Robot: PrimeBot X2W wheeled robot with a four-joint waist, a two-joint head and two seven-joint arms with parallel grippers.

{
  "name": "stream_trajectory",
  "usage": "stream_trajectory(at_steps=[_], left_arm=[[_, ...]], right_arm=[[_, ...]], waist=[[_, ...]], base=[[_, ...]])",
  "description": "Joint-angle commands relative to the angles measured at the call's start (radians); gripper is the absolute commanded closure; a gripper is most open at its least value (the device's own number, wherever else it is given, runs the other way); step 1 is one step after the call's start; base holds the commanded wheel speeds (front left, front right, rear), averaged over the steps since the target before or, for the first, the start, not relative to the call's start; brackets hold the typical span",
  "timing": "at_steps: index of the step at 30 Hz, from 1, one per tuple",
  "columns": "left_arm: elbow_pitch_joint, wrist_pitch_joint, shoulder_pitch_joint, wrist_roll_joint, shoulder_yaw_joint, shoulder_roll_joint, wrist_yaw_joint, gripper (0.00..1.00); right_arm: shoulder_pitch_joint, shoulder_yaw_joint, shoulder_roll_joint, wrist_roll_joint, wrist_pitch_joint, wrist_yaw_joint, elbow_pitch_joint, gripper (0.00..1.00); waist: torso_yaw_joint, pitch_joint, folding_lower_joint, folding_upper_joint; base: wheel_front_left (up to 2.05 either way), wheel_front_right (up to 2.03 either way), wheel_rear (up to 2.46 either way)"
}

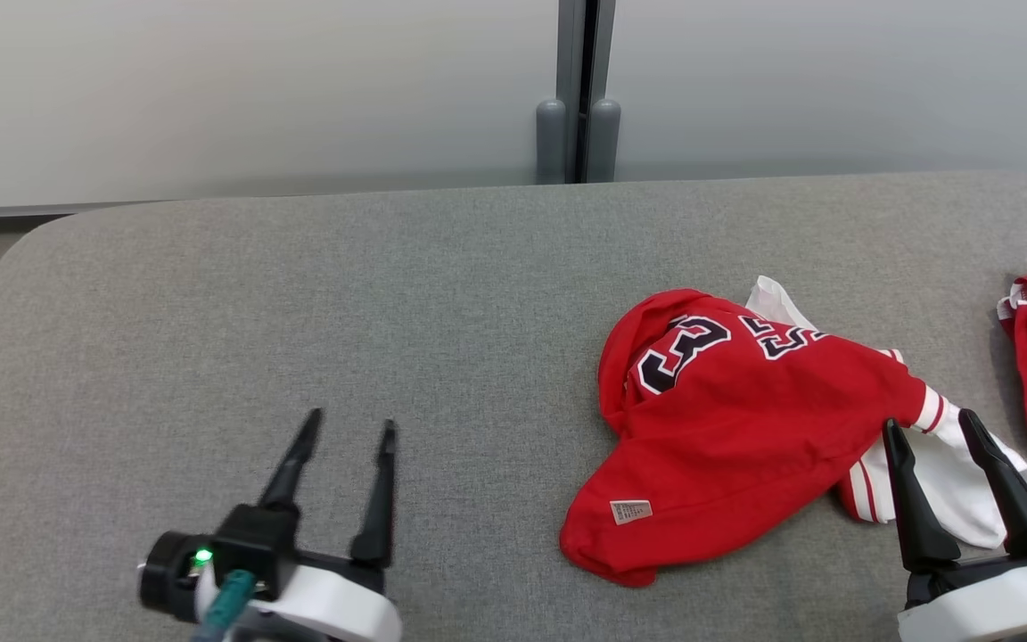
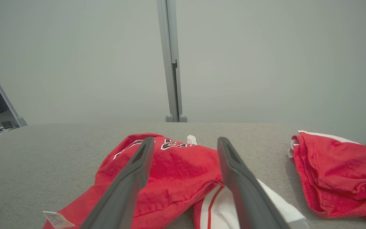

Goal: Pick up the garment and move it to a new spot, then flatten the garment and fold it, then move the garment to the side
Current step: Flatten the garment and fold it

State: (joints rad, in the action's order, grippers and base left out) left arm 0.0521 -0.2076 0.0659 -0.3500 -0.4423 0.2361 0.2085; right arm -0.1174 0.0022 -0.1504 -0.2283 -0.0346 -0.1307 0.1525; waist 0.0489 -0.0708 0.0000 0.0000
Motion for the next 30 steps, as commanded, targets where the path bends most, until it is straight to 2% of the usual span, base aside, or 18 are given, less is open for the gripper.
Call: stream_trajectory(at_steps=[1, 8, 11, 22, 23, 24, 25, 30], left_arm=[[0.008, 0.009, 0.021, 0.007, -0.02, -0.006, -0.015, 0.0], [0.104, 0.101, 0.058, -0.009, -0.187, -0.086, -0.133, 0.0], [0.164, 0.12, 0.082, -0.024, -0.219, -0.111, -0.169, 0.0], [0.357, 0.135, 0.168, -0.08, -0.246, -0.154, -0.241, 0.0], [0.373, 0.134, 0.176, -0.083, -0.25, -0.156, -0.247, 0.06], [0.388, 0.131, 0.181, -0.091, -0.252, -0.159, -0.253, 0.58], [0.401, 0.126, 0.186, -0.095, -0.253, -0.162, -0.257, 0.98], [0.444, 0.102, 0.206, -0.106, -0.259, -0.167, -0.262, 1.0]], right_arm=[[0.012, 0.0, -0.002, -0.007, 0.001, 0.0, 0.001, 0.0], [0.034, 0.016, -0.003, -0.016, 0.003, 0.0, -0.007, 0.0], [0.047, 0.017, -0.006, -0.021, 0.008, 0.0, -0.012, 0.0], [0.081, 0.019, -0.01, -0.045, 0.024, 0.0, -0.039, 0.0], [0.081, 0.016, -0.01, -0.046, 0.026, 0.0, -0.045, 0.0], [0.081, 0.01, -0.01, -0.048, 0.029, 0.0, -0.052, 0.0], [0.079, 0.003, -0.008, -0.05, 0.029, 0.0, -0.059, 0.0], [0.054, -0.049, -0.005, -0.057, 0.036, 0.0, -0.117, 0.0]], waist=[[-0.002, -0.008, 0.0, 0.0], [-0.022, -0.054, 0.0, 0.0], [-0.034, -0.078, 0.0, 0.0], [-0.075, -0.14, 0.0, 0.0], [-0.079, -0.144, 0.0, 0.0], [-0.082, -0.146, 0.0, 0.0], [-0.084, -0.148, 0.0, 0.0], [-0.089, -0.154, 0.0, 0.0]], base=[[0.0, 0.0, 0.0], [0.0, 0.0, 0.0], [0.0, 0.0, 0.0], [0.0, 0.0, 0.0], [0.0, 0.0, 0.0], [0.0, 0.0, 0.0], [0.0, 0.0, 0.0], [0.0, 0.0, 0.0]])
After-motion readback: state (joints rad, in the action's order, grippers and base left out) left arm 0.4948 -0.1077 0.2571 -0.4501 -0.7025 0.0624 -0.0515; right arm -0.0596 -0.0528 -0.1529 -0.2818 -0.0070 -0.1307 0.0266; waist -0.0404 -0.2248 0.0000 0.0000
